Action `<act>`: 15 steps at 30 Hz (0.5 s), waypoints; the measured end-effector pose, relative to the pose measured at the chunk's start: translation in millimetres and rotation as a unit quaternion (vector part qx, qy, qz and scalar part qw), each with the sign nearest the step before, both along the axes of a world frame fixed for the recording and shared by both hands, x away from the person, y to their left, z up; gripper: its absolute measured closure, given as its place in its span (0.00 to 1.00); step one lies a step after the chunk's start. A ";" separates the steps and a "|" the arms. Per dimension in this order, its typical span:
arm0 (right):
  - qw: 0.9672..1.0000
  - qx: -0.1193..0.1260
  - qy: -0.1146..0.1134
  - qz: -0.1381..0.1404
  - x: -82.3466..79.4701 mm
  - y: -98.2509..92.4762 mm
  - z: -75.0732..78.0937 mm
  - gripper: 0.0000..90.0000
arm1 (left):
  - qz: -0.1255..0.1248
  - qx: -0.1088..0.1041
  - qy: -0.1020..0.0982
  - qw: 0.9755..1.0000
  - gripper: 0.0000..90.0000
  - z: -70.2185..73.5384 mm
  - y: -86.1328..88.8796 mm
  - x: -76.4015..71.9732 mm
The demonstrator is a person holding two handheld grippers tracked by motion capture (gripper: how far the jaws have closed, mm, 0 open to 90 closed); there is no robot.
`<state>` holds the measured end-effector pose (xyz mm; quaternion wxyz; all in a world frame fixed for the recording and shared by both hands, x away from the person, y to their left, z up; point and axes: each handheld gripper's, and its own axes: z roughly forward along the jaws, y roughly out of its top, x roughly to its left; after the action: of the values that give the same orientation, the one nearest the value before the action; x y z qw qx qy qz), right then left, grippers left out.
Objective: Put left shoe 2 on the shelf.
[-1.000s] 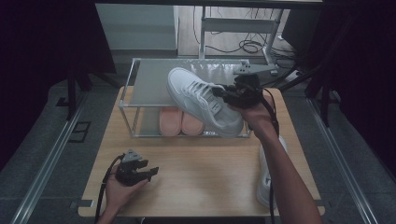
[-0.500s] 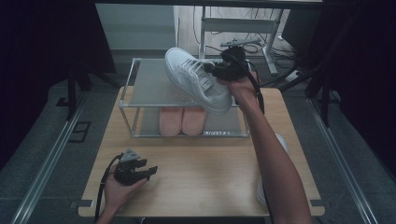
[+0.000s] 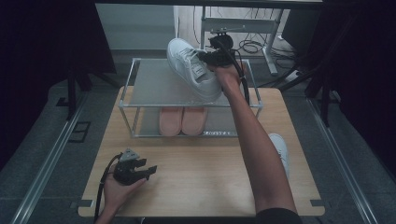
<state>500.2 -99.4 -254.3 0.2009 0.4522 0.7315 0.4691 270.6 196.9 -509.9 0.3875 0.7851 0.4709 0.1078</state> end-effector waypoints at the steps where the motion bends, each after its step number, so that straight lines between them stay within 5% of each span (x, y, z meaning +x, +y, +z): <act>1: 1.000 0.005 0.005 -0.008 2.7 0.9 -1.8 0.89 | 0.000 -0.001 0.000 1.000 0.48 0.1 0.5 0.1; 15: 0.997 0.021 0.029 -0.072 26.7 19.5 -22.9 0.89 | 0.000 -0.001 -0.002 1.000 0.48 -0.2 0.5 0.1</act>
<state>526.9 -79.9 -277.2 0.2031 0.5215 0.6926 0.4552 270.7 197.4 -510.1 0.3892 0.7844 0.4705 0.1089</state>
